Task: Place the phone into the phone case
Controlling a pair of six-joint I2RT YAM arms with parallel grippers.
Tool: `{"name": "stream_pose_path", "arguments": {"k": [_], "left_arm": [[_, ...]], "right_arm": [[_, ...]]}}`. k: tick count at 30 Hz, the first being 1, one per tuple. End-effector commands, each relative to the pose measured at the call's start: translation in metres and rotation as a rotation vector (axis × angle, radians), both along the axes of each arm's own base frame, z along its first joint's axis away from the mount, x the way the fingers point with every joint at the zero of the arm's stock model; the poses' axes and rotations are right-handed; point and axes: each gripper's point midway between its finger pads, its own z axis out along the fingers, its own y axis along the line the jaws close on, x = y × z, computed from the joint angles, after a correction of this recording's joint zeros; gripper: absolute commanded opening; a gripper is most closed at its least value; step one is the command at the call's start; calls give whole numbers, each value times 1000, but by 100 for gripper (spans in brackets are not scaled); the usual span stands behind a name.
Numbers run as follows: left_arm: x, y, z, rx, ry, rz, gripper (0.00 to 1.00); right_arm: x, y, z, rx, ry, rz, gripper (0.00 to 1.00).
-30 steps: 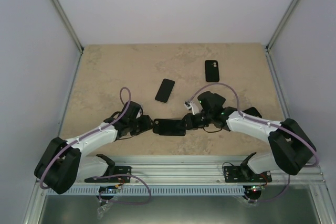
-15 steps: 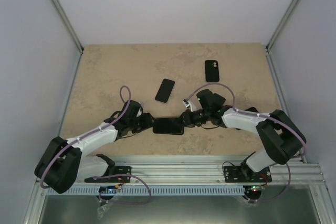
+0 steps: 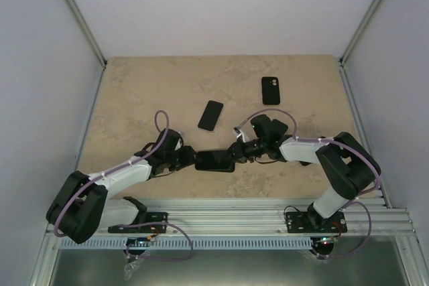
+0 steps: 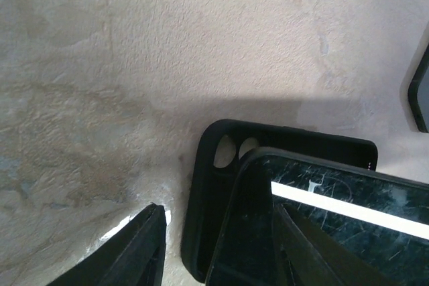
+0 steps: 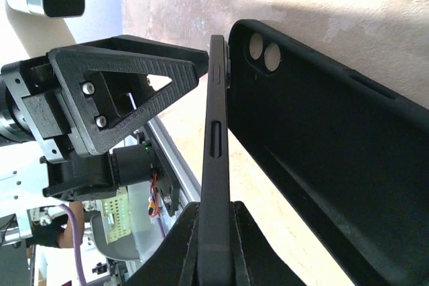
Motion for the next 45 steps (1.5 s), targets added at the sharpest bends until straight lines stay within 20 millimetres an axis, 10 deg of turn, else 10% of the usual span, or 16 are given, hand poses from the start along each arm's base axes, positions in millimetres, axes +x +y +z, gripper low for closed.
{"name": "stream_pose_path", "arguments": {"k": [1, 20, 45], "left_arm": [[-3, -2, -4, -18, 1, -19, 45], [-10, -7, -19, -51, 37, -34, 29], [-14, 5, -23, 3, 31, -8, 27]], "right_arm": [[3, -2, 0, 40, 24, -12, 0], [6, -1, -29, 20, 95, -26, 1], [11, -7, -36, -201, -21, -10, 40]]}}
